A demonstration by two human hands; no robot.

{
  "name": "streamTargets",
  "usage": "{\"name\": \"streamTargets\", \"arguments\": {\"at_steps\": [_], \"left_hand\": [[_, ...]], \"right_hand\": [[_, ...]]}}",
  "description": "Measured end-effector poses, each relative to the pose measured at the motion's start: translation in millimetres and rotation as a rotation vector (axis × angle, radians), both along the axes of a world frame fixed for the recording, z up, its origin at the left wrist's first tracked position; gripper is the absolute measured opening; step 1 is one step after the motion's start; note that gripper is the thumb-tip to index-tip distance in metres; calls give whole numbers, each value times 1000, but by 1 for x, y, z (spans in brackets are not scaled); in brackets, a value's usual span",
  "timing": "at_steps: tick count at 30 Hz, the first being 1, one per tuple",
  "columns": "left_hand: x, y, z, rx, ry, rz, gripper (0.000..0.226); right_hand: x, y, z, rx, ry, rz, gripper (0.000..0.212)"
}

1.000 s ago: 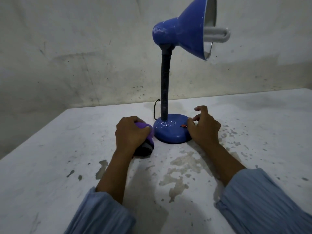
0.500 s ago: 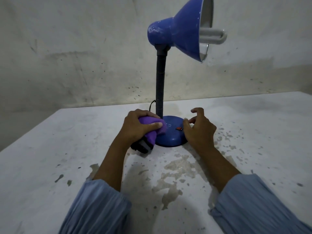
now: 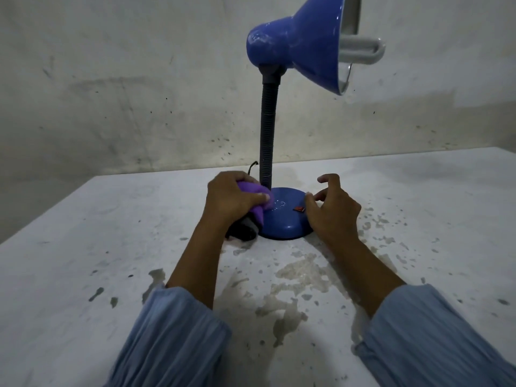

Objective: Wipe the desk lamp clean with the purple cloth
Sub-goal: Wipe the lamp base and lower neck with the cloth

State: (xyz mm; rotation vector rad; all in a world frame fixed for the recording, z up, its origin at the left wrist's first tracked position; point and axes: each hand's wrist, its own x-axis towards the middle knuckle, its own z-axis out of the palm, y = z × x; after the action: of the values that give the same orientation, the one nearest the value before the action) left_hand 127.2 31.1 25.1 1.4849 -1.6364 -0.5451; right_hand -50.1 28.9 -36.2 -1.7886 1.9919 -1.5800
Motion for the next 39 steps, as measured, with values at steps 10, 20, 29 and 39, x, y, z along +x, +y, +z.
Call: {"name": "streamTargets", "arguments": {"at_steps": [10, 20, 29, 39], "left_hand": [[5, -4, -9, -139, -145, 119, 30], [2, -2, -9, 31, -302, 316, 42], [-9, 1, 2, 223, 412, 14, 48], [-20, 11, 1, 425, 871, -314, 45]], "right_hand": [[0, 1, 0, 4, -4, 13, 32], [1, 3, 2, -5, -34, 10, 31], [17, 23, 21, -318, 21, 51, 14], [26, 26, 28, -379, -153, 253, 17]]}}
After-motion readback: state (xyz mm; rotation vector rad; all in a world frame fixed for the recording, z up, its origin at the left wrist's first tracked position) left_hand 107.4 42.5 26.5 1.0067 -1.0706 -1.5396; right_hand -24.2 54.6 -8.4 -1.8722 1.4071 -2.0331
